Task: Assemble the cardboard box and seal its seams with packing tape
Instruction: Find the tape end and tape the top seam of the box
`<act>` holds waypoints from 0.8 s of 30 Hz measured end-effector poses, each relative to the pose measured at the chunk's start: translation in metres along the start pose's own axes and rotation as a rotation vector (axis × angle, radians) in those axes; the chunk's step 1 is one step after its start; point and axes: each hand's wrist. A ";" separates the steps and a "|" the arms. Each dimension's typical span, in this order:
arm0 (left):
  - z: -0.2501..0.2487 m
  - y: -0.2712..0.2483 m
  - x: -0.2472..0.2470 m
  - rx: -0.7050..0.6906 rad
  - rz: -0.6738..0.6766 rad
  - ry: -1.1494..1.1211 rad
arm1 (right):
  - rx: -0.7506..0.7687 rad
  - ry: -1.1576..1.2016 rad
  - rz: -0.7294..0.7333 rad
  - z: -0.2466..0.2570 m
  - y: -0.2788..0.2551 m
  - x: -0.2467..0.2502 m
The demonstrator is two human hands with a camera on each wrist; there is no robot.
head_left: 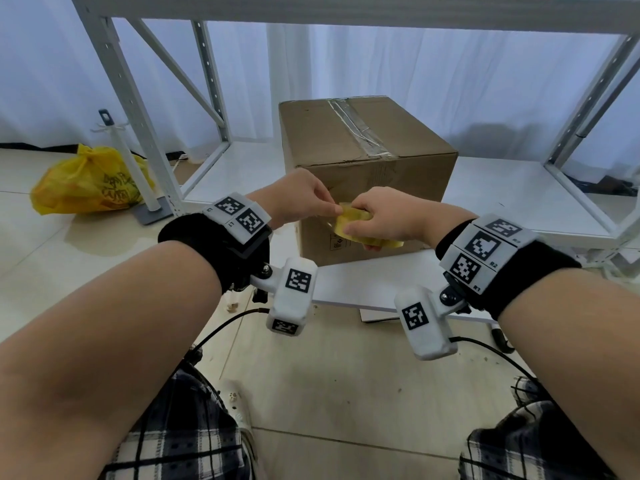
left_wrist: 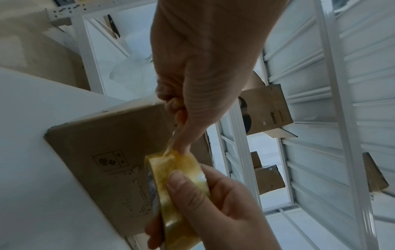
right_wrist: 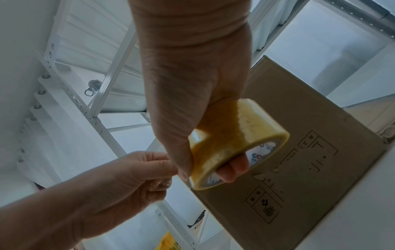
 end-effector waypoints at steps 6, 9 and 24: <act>-0.003 -0.002 -0.001 -0.010 -0.147 -0.157 | 0.025 0.025 -0.043 0.003 0.001 -0.001; -0.007 -0.004 -0.006 -0.059 -0.134 -0.185 | -0.015 0.003 -0.038 0.001 0.001 -0.002; -0.004 -0.002 0.012 -0.030 0.045 0.109 | -0.132 0.162 -0.029 0.000 -0.003 0.000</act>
Point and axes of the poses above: each hand's wrist, its own y-axis towards the middle knuckle, its own x-axis out of the back of the hand, z = x × y, and after that the axes turned 14 degrees about -y, right-handed
